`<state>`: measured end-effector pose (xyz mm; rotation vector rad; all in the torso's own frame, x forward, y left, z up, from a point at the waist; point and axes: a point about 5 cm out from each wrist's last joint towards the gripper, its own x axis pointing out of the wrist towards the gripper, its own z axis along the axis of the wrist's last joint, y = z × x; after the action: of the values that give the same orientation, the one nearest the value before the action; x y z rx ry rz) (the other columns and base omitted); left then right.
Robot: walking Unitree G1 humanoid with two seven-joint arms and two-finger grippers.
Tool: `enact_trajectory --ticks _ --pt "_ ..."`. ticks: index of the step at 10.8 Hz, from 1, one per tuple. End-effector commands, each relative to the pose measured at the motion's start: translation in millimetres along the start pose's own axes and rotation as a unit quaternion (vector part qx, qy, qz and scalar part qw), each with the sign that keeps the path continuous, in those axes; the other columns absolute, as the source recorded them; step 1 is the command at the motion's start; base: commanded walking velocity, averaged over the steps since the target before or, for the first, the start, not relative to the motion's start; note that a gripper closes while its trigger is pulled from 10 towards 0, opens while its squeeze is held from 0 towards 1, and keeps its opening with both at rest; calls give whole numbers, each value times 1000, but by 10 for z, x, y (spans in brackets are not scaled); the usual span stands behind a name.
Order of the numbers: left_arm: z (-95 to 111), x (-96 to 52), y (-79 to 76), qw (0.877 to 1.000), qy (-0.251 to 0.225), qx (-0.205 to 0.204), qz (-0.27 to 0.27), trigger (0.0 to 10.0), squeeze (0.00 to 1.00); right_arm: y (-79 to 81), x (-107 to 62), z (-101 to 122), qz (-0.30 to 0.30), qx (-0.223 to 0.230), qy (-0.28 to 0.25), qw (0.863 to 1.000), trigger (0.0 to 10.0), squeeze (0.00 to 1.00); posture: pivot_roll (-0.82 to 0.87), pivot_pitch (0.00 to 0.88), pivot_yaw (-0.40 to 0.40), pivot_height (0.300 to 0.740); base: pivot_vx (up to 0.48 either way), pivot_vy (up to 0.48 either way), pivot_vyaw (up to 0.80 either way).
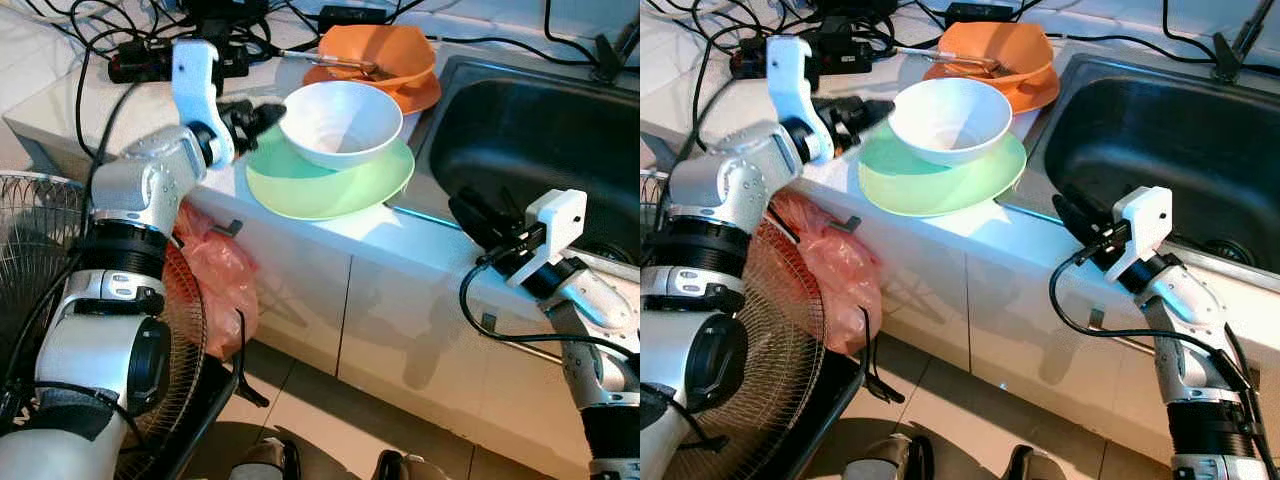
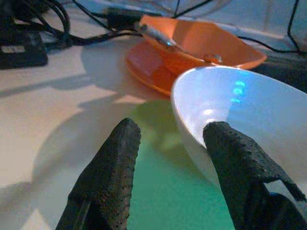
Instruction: Kitchen organization
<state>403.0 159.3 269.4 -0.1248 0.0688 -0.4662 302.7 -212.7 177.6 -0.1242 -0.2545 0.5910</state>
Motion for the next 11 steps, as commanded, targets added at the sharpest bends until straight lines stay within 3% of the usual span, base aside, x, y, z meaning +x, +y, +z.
enact_trajectory --ticks 1,5,11 --pt "83 15 -29 1000 -5 7 -19 10000 0 68 13 -44 13 5 10 1000 10000 0 79 155 72 740 0 0 0" --pt "7 48 -92 999 11 6 -53 10000 0 95 21 -56 13 9 8 1000 10000 0 79 159 77 740 0 0 0" --pt "-184 118 -143 998 58 -3 -32 10000 0 132 13 -70 13 12 7 1000 10000 0 72 158 91 740 0 0 0"
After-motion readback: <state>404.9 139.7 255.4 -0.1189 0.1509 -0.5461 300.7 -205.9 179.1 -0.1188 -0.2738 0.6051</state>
